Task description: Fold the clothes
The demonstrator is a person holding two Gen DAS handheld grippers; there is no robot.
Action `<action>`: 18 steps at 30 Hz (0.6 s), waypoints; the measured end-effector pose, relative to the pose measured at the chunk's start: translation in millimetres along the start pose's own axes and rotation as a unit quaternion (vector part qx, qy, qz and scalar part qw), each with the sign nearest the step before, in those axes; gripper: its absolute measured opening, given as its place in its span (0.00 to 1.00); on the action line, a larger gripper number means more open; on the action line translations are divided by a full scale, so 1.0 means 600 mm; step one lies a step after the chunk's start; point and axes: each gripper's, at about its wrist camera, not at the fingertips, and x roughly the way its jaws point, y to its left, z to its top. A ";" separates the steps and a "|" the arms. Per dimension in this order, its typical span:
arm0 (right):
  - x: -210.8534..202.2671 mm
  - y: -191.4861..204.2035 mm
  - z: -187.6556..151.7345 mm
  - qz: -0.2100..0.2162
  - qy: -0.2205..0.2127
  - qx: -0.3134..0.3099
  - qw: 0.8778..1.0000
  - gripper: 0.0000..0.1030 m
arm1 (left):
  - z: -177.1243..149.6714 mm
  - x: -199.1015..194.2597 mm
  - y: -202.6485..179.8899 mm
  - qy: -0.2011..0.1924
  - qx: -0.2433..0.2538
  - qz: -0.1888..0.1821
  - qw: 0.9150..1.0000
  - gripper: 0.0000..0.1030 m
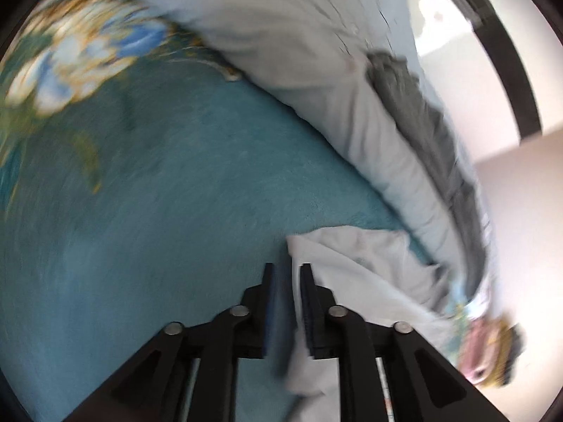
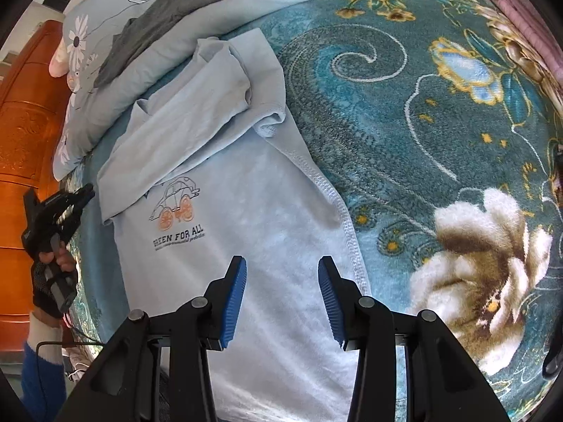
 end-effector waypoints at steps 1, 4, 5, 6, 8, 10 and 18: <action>-0.003 -0.002 -0.005 0.006 -0.002 0.002 1.000 0.42 | -0.010 -0.011 0.008 0.001 -0.017 -0.019 1.000 0.33; -0.009 -0.009 -0.023 0.024 -0.004 0.009 1.000 0.42 | -0.049 -0.043 0.022 0.014 -0.043 -0.056 0.997 0.45; -0.011 -0.013 -0.031 0.029 -0.004 0.012 0.999 0.42 | -0.063 -0.055 0.026 0.018 -0.049 -0.066 0.996 0.48; -0.013 -0.017 -0.038 0.033 -0.005 0.013 0.999 0.42 | -0.078 -0.069 0.027 0.021 -0.051 -0.075 0.996 0.51; -0.021 -0.025 -0.050 0.046 -0.009 0.018 0.999 0.42 | -0.102 -0.096 0.021 0.021 -0.056 -0.093 0.994 0.60; -0.031 -0.034 -0.066 0.061 -0.014 0.025 0.998 0.42 | -0.119 -0.136 0.022 0.011 -0.068 -0.113 0.991 0.66; -0.063 -0.074 -0.140 0.095 -0.030 0.034 0.994 0.61 | -0.194 -0.227 -0.029 0.015 -0.032 -0.096 0.995 0.82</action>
